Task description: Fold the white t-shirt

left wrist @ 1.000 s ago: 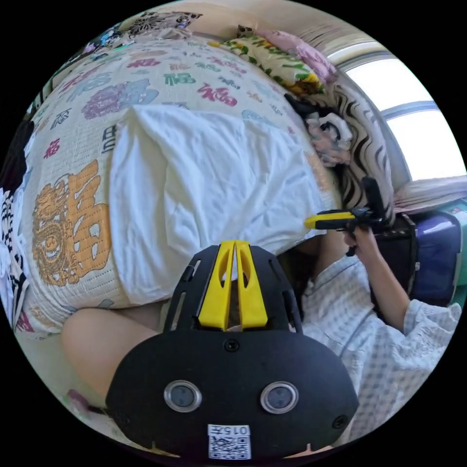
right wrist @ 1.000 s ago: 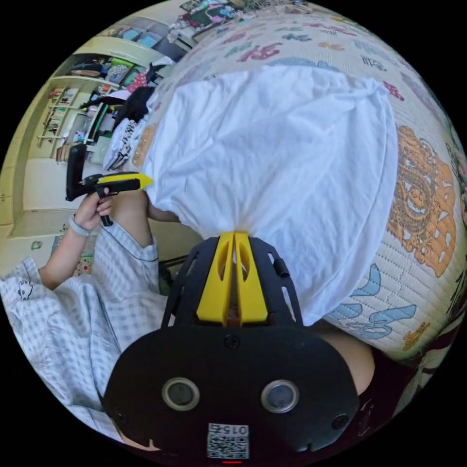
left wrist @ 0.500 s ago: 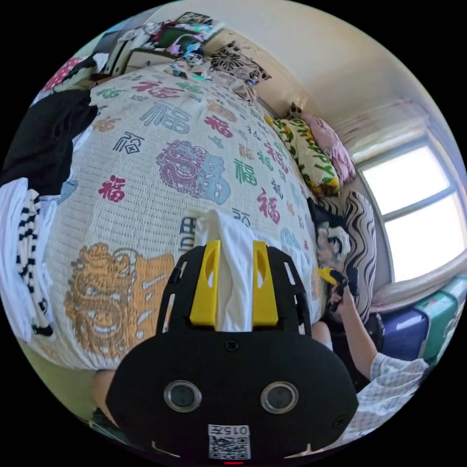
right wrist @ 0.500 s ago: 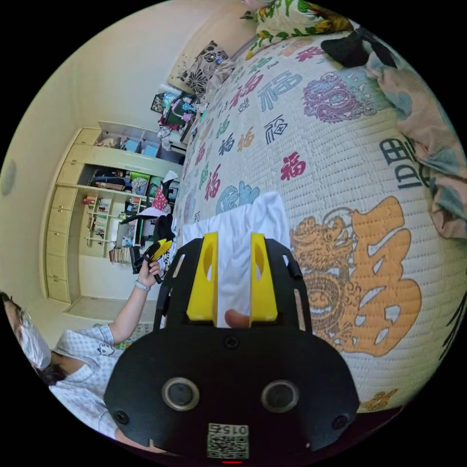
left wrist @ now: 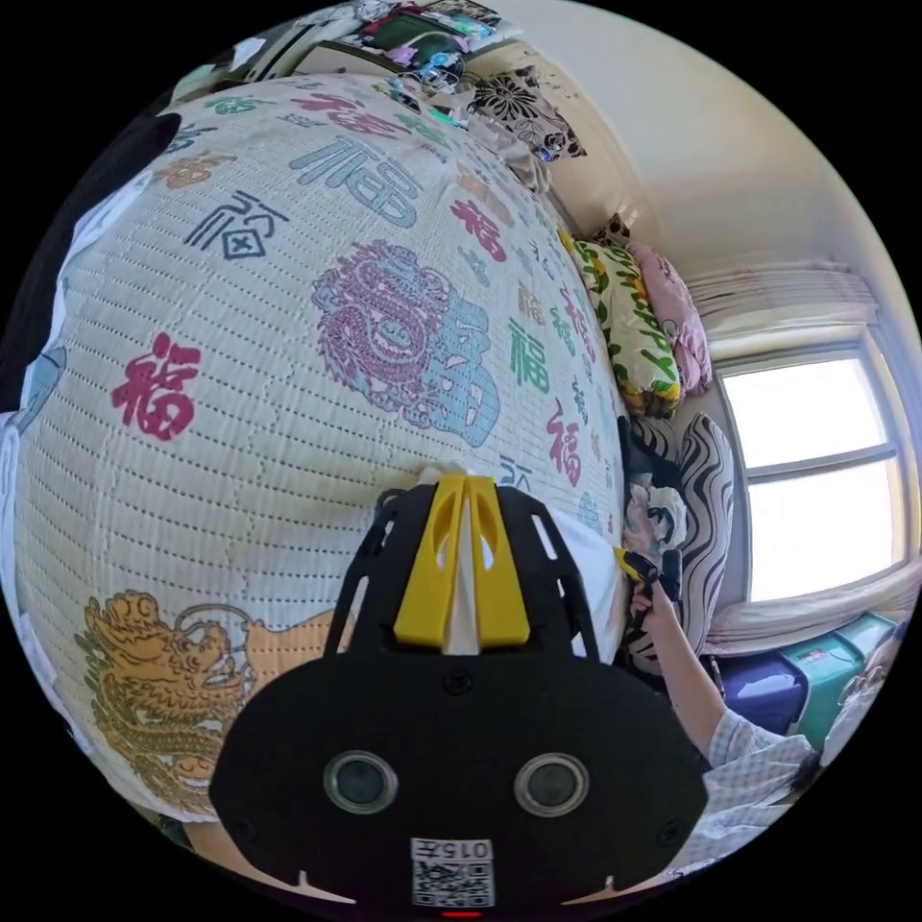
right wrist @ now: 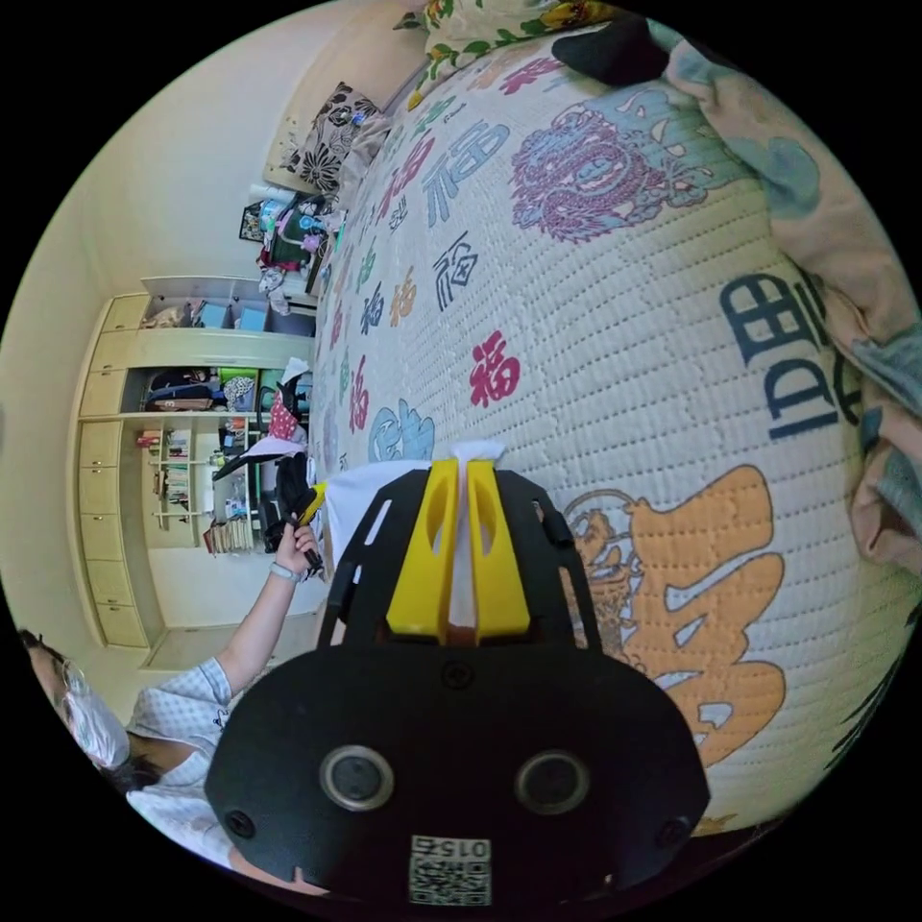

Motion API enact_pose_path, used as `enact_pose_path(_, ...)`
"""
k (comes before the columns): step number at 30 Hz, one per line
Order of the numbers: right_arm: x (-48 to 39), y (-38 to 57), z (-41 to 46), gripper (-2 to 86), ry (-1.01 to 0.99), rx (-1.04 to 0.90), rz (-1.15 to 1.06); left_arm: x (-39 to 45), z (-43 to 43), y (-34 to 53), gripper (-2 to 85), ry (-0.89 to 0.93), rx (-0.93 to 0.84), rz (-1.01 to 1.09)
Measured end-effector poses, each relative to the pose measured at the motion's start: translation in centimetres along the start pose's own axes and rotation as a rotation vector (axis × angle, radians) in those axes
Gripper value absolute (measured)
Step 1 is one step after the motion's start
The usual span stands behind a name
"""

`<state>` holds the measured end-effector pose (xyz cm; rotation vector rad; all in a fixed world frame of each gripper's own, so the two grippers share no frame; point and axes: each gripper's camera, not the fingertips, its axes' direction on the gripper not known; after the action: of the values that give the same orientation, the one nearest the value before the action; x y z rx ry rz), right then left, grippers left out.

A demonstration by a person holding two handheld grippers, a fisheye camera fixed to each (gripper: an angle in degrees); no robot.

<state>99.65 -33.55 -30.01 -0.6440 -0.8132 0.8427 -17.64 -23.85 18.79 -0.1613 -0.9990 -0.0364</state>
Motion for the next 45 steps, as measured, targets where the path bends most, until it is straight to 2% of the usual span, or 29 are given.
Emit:
enact_pose_path(2,0.1,0.3,0.2,4.2,-0.02,0.006,0.002,-0.4,0.4,0.4,1.7,-0.002,0.0,-0.007)
enact_pose_path(5,-0.8,2.3,-0.7,6.2,-0.036,0.027,-0.031,-1.0,-0.8,2.1,4.9,0.09,0.067,-0.033)
enact_pose_path(7,-1.6,4.6,-0.9,7.3,-0.064,-0.025,-0.092,-0.7,-1.7,4.0,6.7,0.142,0.059,-0.001)
enact_pose_path(14,-1.9,15.1,2.7,8.8,0.013,-0.312,-0.147,0.7,0.7,14.9,8.3,0.07,-0.261,0.108)
enact_pose_path(19,-1.3,16.6,6.1,4.2,-0.024,-0.392,-0.148,0.7,5.0,17.7,4.6,-0.027,-0.346,0.125)
enact_pose_path(21,-1.1,16.8,6.5,2.7,-0.005,-0.383,-0.14,0.5,6.7,17.8,1.6,-0.055,-0.355,0.111)
enact_pose_path(27,-0.3,19.1,2.6,1.5,0.073,-0.23,-0.097,0.4,7.8,18.6,0.4,-0.078,-0.265,0.114)
enact_pose_path(33,0.9,18.7,5.4,4.9,0.1,-0.397,-0.043,-1.4,12.4,19.3,3.7,-0.069,-0.293,0.014)
enact_pose_path(36,0.6,18.8,3.7,8.0,0.092,-0.333,-0.075,-0.5,13.4,19.7,6.2,-0.074,-0.316,0.048)
enact_pose_path(38,0.3,18.1,1.2,8.9,0.085,-0.195,-0.104,0.3,13.5,19.8,7.0,-0.084,-0.275,0.076)
enact_pose_path(41,0.5,15.9,0.0,9.5,0.068,-0.102,-0.11,1.4,14.8,19.2,7.4,-0.068,-0.218,0.099)
enact_pose_path(45,1.1,13.3,2.5,6.2,0.058,-0.177,-0.1,2.5,20.0,18.3,5.2,-0.088,-0.25,0.117)
